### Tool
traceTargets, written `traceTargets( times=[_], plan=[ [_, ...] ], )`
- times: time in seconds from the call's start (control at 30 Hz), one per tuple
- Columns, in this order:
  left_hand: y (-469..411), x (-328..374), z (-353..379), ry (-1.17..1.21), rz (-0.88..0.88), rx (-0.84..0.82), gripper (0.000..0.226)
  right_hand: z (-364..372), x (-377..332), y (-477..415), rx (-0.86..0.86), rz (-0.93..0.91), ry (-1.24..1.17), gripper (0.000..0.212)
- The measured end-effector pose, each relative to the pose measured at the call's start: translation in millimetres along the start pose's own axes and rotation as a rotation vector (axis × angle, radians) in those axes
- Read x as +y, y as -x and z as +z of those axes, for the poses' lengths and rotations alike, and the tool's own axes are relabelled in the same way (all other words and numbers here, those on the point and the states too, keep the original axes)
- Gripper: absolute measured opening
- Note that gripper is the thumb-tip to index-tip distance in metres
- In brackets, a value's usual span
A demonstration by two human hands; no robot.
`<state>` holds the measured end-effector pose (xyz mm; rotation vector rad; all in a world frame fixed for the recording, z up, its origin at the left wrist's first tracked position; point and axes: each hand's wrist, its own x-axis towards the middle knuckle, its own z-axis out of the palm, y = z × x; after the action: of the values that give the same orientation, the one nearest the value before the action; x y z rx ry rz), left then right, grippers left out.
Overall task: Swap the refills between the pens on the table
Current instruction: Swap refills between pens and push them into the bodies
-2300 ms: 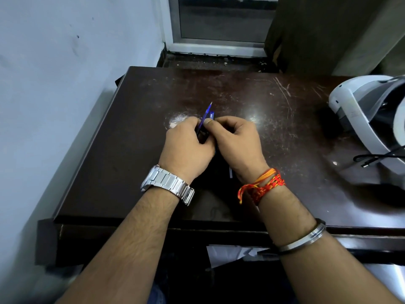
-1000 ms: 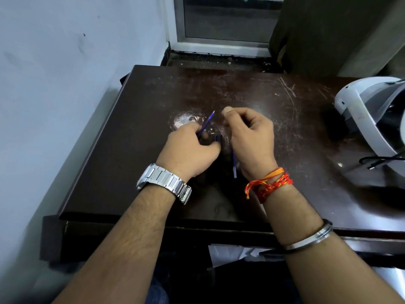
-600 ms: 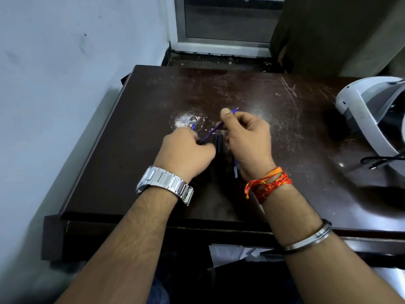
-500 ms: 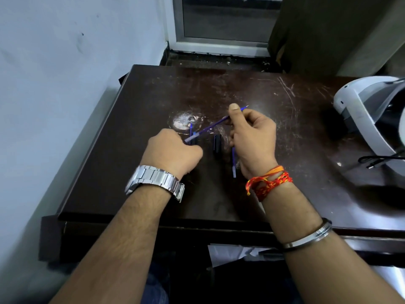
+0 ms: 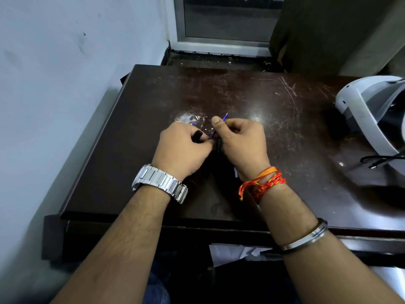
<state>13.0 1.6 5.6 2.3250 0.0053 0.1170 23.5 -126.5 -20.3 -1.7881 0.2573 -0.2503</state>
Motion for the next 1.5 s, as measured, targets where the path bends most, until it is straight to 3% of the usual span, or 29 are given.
traceTargets(
  times=[0.17,0.33,0.53,0.83,1.07,1.23,1.4,1.5],
  plan=[
    [-9,-13,-7,-0.061,-0.205,0.18,0.016,1,-4,3,0.043,0.011,0.073,0.037],
    [-15,-18,-6,-0.129,-0.298,0.13,0.02,0,-8,6,0.07,0.009,0.123,0.026],
    [-15,-15,-6,-0.139,-0.295,0.142,0.033,0,-12,8,0.082,0.027,0.136,0.022],
    [-15,-14,-5,-0.132,-0.291,0.129,0.027,-4,-15,9,0.094,0.005,0.187,0.015],
    [-13,-9,-6,-0.114,-0.244,0.168,0.029,-15,-16,7,0.119,-0.082,0.358,0.018],
    [-7,2,-1,0.033,-0.097,0.254,0.028,-35,-19,1,0.065,-0.029,0.59,0.017],
    [-4,11,16,0.43,-0.088,0.044,0.023,-32,-20,6,-0.029,0.076,0.814,0.024],
    [-1,15,17,0.509,-0.045,-0.022,0.01,-28,-23,10,-0.003,0.06,0.897,0.035]
  ],
)
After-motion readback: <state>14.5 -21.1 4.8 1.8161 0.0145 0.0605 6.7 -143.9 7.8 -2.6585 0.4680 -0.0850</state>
